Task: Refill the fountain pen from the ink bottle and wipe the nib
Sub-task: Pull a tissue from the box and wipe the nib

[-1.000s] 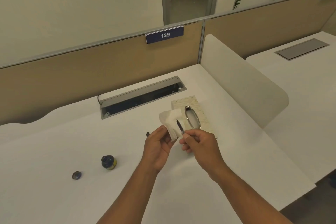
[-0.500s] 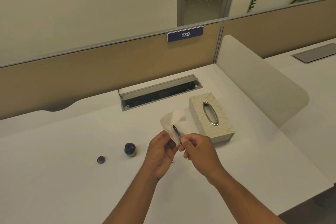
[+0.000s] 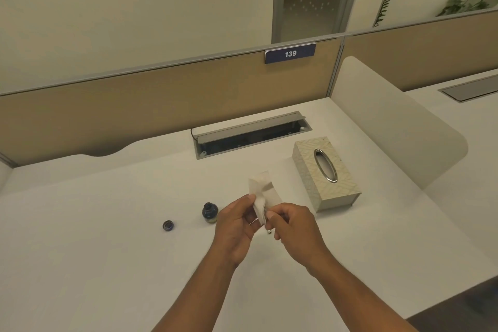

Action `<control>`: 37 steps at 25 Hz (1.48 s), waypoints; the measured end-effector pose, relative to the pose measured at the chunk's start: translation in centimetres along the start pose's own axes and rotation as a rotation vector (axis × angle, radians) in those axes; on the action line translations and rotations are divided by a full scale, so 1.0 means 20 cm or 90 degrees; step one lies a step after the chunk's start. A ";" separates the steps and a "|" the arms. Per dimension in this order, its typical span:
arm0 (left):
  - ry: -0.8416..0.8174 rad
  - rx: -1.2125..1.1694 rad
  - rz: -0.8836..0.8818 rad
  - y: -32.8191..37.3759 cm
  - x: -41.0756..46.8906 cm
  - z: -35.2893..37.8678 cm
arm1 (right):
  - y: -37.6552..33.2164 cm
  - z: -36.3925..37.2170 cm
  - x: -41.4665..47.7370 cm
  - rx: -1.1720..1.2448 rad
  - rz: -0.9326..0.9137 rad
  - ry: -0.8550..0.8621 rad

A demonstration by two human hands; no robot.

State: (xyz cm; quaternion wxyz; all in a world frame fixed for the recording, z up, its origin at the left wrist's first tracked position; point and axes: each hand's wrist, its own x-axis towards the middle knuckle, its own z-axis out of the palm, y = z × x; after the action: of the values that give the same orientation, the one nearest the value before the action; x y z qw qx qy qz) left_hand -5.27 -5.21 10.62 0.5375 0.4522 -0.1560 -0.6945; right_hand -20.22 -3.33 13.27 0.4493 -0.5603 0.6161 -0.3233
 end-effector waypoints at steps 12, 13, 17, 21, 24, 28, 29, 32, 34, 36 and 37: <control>0.109 -0.005 0.022 0.08 -0.03 -0.10 | -0.02 0.05 -0.04 -0.020 -0.031 0.070; 0.113 0.017 0.025 0.09 -0.04 -0.10 | -0.03 0.04 -0.04 -0.006 -0.037 0.078; 0.116 0.060 0.036 0.08 -0.05 -0.10 | -0.05 0.06 -0.03 -0.023 -0.059 0.065; 0.094 0.085 0.059 0.10 -0.09 -0.07 | -0.06 0.09 -0.01 -0.073 -0.056 0.047; 0.063 0.092 0.071 0.10 -0.10 -0.07 | -0.04 0.09 0.01 -0.100 -0.053 0.046; 0.004 0.055 0.063 0.12 -0.11 -0.10 | -0.03 0.09 0.02 -0.110 -0.054 0.039; -0.010 0.052 0.061 0.12 -0.11 -0.11 | -0.03 0.09 0.03 -0.107 -0.052 0.035; -0.043 0.053 0.066 0.11 -0.11 -0.12 | -0.03 0.09 0.02 -0.080 -0.044 0.013; -0.047 0.062 0.065 0.10 -0.10 -0.12 | -0.04 0.08 0.01 -0.072 -0.043 -0.003; -0.051 0.057 0.060 0.09 -0.10 -0.12 | -0.05 0.08 0.00 -0.073 -0.046 -0.009; -0.050 0.050 0.057 0.08 -0.09 -0.12 | -0.05 0.09 0.00 -0.073 -0.047 -0.010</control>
State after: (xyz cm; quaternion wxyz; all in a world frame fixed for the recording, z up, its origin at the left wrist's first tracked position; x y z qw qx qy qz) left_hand -2.38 -3.57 11.37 0.5434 0.4379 -0.2242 -0.6802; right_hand -18.28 -3.34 13.45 0.4090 -0.6099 0.6090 -0.2998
